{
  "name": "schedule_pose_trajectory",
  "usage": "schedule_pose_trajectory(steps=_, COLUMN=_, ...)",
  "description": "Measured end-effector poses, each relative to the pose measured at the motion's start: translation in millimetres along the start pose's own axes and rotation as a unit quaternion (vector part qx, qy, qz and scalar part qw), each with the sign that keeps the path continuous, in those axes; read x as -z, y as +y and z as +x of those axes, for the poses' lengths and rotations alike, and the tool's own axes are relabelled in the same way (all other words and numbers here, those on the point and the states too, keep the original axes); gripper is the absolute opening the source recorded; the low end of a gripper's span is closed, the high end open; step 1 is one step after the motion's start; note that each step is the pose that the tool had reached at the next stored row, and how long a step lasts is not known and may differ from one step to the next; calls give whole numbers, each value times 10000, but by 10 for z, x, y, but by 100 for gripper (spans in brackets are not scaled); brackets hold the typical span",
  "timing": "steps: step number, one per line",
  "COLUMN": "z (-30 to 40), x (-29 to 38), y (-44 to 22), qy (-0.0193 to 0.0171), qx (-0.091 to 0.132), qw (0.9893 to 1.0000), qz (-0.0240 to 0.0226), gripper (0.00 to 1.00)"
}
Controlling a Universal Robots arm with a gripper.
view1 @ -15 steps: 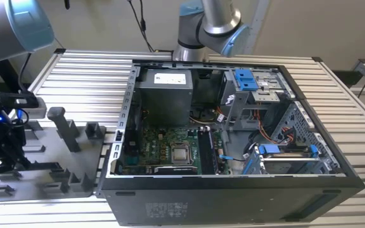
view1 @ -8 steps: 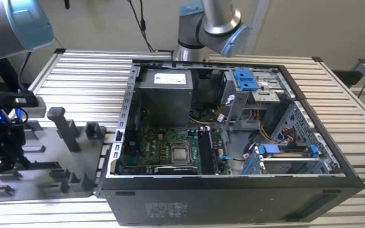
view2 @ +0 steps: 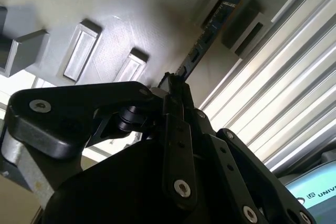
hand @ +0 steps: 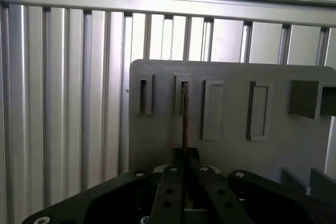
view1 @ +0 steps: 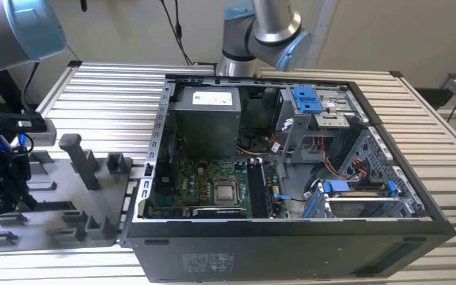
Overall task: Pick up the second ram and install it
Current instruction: 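Pick up the second ram and move it above second insertion slot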
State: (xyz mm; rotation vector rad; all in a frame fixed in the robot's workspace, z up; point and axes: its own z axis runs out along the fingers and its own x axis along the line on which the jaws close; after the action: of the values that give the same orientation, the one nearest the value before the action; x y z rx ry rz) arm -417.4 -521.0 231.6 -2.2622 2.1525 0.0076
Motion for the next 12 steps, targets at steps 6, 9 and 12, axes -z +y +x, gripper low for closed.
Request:
schedule_pose_trajectory(steps=6, z=-1, x=36, y=0, qy=0, qx=-2, qw=10000, qz=1, gripper=14)
schedule_pose_trajectory(steps=9, z=-1, x=55, y=-1, qy=0, qx=-5, qw=10000, qz=0, gripper=14)
schedule_pose_trajectory(steps=12, z=-1, x=75, y=-1, qy=0, qx=-7, qw=10000, qz=0, gripper=14)
